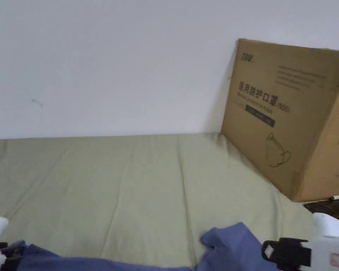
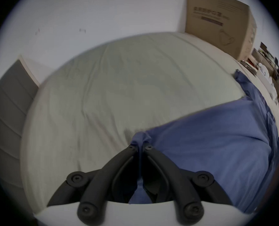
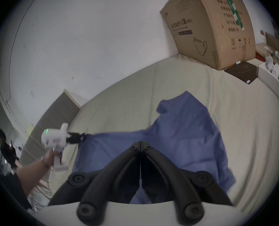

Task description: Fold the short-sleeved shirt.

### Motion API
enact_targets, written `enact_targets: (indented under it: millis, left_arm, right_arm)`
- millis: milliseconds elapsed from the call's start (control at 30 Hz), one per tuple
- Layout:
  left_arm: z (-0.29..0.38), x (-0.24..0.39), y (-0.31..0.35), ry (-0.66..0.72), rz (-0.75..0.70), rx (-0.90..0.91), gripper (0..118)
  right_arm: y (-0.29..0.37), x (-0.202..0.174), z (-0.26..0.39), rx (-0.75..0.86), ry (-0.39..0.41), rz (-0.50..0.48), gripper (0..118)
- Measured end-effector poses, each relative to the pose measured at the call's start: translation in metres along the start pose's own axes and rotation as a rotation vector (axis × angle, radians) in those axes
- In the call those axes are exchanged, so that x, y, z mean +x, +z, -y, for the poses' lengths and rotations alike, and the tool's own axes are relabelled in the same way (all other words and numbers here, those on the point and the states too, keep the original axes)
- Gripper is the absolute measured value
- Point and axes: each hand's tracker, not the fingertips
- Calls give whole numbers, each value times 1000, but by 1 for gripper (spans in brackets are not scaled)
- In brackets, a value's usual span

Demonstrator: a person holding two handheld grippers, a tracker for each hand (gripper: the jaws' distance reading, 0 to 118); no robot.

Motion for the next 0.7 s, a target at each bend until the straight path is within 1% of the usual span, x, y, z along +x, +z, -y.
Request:
enact_targets:
  millis: [33,67,100,133,167,200,233,267,367,433,467,500,567,600,633,667,700]
  left_arm:
    - [0,4,12,14,-9,19,3]
    - [-1,3,20,33,-5,32,3]
    - [-2,1,25,37,3,26,3]
    - [-2,0,28,35,4,27,3]
    - [-3,4,30,33,5,25,3]
    - [-4,6,30,22,5,20,3]
    - [-3,6,31,10,0,18,3]
    - [-1,6,31,1,-6,13,3]
    - [2,6,26,-2,-17,-18,3]
    - [7,3,21,-1,-28,-45,3]
    - [9,3,19,5,-31,-59,3]
    - [13,0,17,14,-30,-72,3]
    - [23,-9,9,26,-25,-90,3]
    - [26,-10,9,29,-33,-100,3]
    - [29,-11,11,35,-37,-111,3]
    - [31,-12,16,48,-37,-113,3]
    - [31,-11,24,63,-36,-111,3]
  right_arm:
    - [-16,8,-16,-63,2,48,0]
    - [-33,16,-29,-131,-16,93,0]
    - [-52,25,-37,-200,-37,126,8]
    - [-67,35,-41,-258,-71,125,42]
    - [-75,43,-48,-223,-106,141,74]
    - [-94,54,-54,-278,-108,168,90]
    - [-105,58,-58,-296,-100,192,90]
    - [-117,61,-62,-326,-71,227,118]
    - [-137,52,-51,-406,83,310,117]
    - [-144,41,-50,-439,180,380,112]
    - [-135,28,-37,-407,211,376,103]
    - [-133,20,-40,-408,226,361,94]
    - [-126,4,-41,-425,259,304,88]
    - [-118,-7,-27,-454,264,257,77]
    - [-109,-16,-23,-458,280,244,58]
    - [-100,-24,-20,-461,271,177,16]
    - [-88,-31,-18,-424,268,162,0]
